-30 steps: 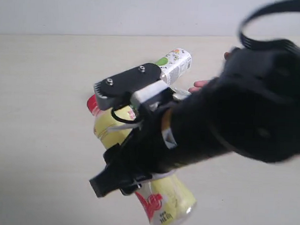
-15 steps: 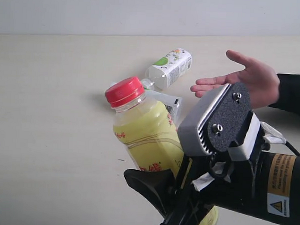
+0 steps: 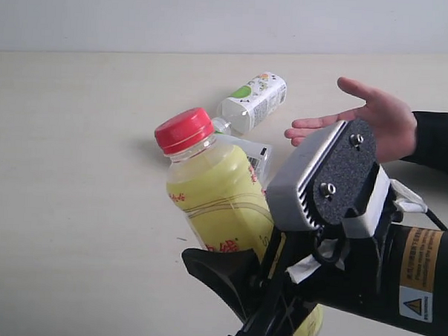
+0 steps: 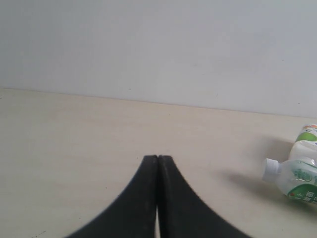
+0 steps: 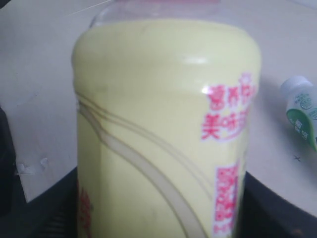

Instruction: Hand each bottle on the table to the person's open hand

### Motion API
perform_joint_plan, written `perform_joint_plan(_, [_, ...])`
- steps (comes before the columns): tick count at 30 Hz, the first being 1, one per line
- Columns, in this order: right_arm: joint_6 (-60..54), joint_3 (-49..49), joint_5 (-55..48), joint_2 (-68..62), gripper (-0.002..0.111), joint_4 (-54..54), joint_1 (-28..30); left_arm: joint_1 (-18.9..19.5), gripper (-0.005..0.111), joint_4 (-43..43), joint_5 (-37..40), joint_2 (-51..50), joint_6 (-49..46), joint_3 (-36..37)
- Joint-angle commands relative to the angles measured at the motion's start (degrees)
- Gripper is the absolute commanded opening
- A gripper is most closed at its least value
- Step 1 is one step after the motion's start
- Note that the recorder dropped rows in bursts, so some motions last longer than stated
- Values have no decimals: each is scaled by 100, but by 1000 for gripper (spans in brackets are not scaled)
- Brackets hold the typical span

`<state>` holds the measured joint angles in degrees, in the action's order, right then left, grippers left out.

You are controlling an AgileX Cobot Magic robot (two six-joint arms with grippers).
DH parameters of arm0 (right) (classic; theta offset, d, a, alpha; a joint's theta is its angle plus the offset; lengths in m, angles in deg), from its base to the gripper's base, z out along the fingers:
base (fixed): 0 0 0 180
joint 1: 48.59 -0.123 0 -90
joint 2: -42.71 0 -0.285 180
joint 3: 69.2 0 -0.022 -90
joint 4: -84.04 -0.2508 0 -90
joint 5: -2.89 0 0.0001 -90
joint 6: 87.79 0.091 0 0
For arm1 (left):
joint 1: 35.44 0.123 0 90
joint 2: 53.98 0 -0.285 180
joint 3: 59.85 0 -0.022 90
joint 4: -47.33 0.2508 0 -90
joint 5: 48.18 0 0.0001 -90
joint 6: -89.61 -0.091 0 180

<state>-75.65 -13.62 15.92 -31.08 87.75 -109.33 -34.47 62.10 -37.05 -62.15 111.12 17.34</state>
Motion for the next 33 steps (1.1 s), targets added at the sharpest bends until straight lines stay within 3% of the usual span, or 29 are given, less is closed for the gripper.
perform_joint_plan(1, [-48,18,158,52,0,-12,-22,5,0,1,-6,38,-4,2])
perform_joint_plan(7, [-124,18,606,-77,0,-39,-9,5,0,1,-6,38,-4,2])
perform_joint_plan(10, [-658,3,844,-278,0,-757,-9,5,0,1,-6,38,-4,2])
perform_joint_plan(13, [-2089,3,1187,-479,0,-2508,-9,5,0,1,-6,38,-4,2])
perform_joint_plan(16, [-4579,-207,1626,-562,0,-5012,125,5,0,1,-6,38,-4,2])
perform_joint_plan(19, [-6953,-699,1627,-572,0,-7338,555,5,0,1,-6,38,-4,2])
perform_joint_plan(25, [-10662,-1680,1627,-572,0,-10324,1569,5,0,1,-6,38,-4,2])
perform_joint_plan(26, [-11214,-1818,1627,-572,0,-10366,1724,5,0,1,-6,38,-4,2])
perform_joint_plan(33, [-11793,-2586,1687,-903,0,-10366,2688,5,0,1,-6,38,-4,2])
